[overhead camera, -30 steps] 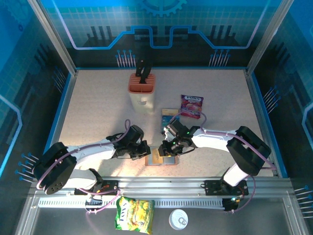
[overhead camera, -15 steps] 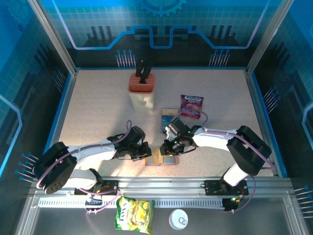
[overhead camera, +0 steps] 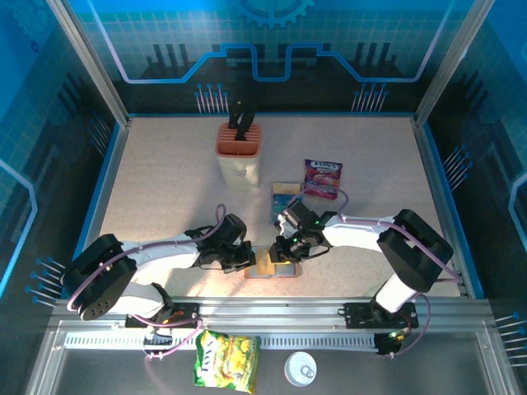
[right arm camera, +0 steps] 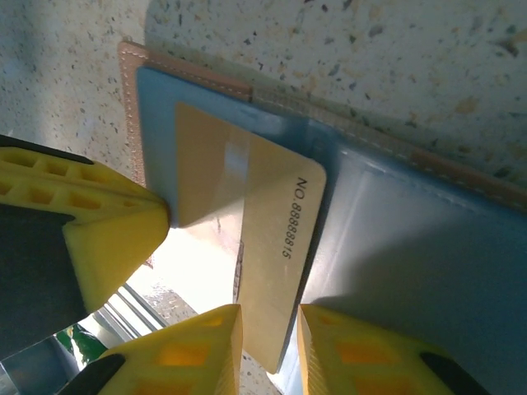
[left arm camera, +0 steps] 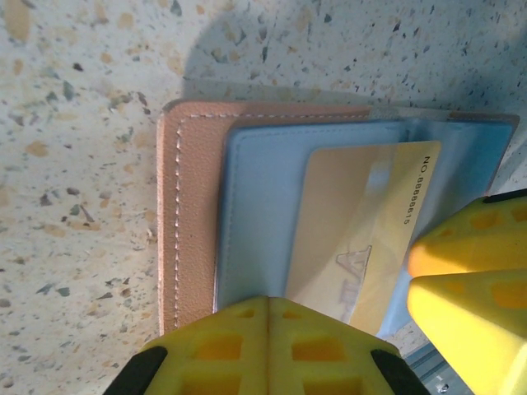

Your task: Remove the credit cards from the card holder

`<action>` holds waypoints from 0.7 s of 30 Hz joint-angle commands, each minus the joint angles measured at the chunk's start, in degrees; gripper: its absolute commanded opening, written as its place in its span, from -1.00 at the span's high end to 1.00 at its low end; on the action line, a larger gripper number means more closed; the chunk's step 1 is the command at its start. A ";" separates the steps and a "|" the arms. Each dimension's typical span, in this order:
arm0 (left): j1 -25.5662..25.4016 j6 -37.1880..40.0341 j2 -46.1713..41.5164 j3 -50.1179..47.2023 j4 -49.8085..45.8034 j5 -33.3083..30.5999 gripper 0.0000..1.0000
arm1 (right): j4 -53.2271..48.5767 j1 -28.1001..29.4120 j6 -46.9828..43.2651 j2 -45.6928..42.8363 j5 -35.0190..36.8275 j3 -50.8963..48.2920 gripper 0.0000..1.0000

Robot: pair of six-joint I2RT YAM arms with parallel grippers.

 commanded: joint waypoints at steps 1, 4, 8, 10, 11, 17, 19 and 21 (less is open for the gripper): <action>-0.50 -0.42 -0.09 0.24 -1.56 -0.28 0.89 | 0.88 -0.87 -0.19 1.37 -1.73 -0.31 0.51; -0.46 -0.51 -0.90 -0.08 -2.42 -1.03 0.89 | 1.44 -0.81 0.05 1.91 -2.02 -0.39 0.51; -0.51 -0.37 -0.76 -0.23 -2.31 -0.80 0.89 | 4.59 -0.80 1.53 1.73 -3.37 -1.46 0.54; -0.53 -0.35 -0.48 -0.23 -2.11 -0.65 0.90 | 6.58 -0.98 2.62 1.77 -4.38 -2.13 0.56; -0.46 -0.33 -0.25 -0.23 -2.23 -0.54 0.90 | 7.67 -1.02 3.21 1.73 -4.58 -2.52 0.57; -0.46 -0.81 -0.24 -1.02 -1.24 -0.92 0.93 | 12.35 -1.17 5.31 2.00 -6.01 -4.77 0.63; -0.48 -0.82 -0.21 -1.19 -1.02 -1.03 0.93 | 13.83 -1.29 6.03 2.16 -6.35 -5.60 0.63; -0.50 -0.90 -0.21 -1.27 -0.99 -1.25 0.93 | 14.96 -1.30 6.36 2.23 -6.61 -5.99 0.68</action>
